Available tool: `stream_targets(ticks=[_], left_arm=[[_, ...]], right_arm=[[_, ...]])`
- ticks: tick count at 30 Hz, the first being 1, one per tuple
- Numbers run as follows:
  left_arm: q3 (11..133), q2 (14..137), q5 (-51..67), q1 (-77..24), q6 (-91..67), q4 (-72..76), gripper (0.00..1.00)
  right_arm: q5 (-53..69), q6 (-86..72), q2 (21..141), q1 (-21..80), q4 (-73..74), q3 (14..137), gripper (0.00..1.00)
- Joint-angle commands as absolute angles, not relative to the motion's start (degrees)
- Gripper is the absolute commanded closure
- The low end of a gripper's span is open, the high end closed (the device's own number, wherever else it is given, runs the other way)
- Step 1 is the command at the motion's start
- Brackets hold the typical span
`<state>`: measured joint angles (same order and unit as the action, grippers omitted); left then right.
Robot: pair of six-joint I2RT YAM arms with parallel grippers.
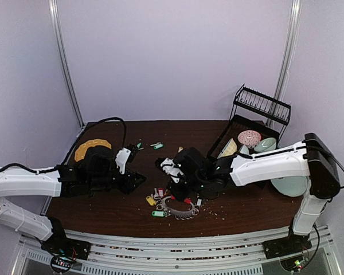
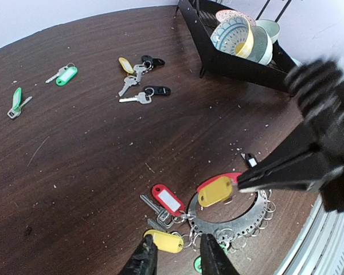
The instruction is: Put the keys on the keyring
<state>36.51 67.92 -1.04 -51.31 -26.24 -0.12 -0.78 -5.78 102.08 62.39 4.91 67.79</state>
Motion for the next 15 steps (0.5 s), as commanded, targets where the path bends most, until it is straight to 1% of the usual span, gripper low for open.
stream_targets(ticks=[1,5,6,9,11,12,15], left_arm=[[37.7,66.7,4.8,-50.8,-22.3,4.5,0.72],[37.7,66.6,17.6,-52.5,-14.6,12.0,0.72],[38.1,66.4,18.3,-54.1,-12.1,13.1,0.7],[39.4,66.4,16.6,-59.7,-4.5,15.1,0.58],[39.2,66.5,13.6,-63.5,-0.2,16.6,0.53],[38.8,66.4,12.1,-64.3,0.6,17.9,0.5],[36.6,65.2,5.7,-65.1,-0.8,23.9,0.45]], right_arm=[[5.8,-6.6,95.7,59.9,1.9,64.4,1.0],[14.0,-2.9,90.3,59.0,2.3,62.9,1.0],[16.1,-1.7,89.0,59.0,2.6,62.6,1.0],[22.3,0.3,85.0,58.9,2.8,61.6,1.0],[27.3,2.3,82.4,58.9,3.7,61.3,1.0],[27.9,2.1,81.1,58.9,3.4,61.1,1.0],[24.9,-1.7,78.4,58.8,2.2,61.5,1.0]])
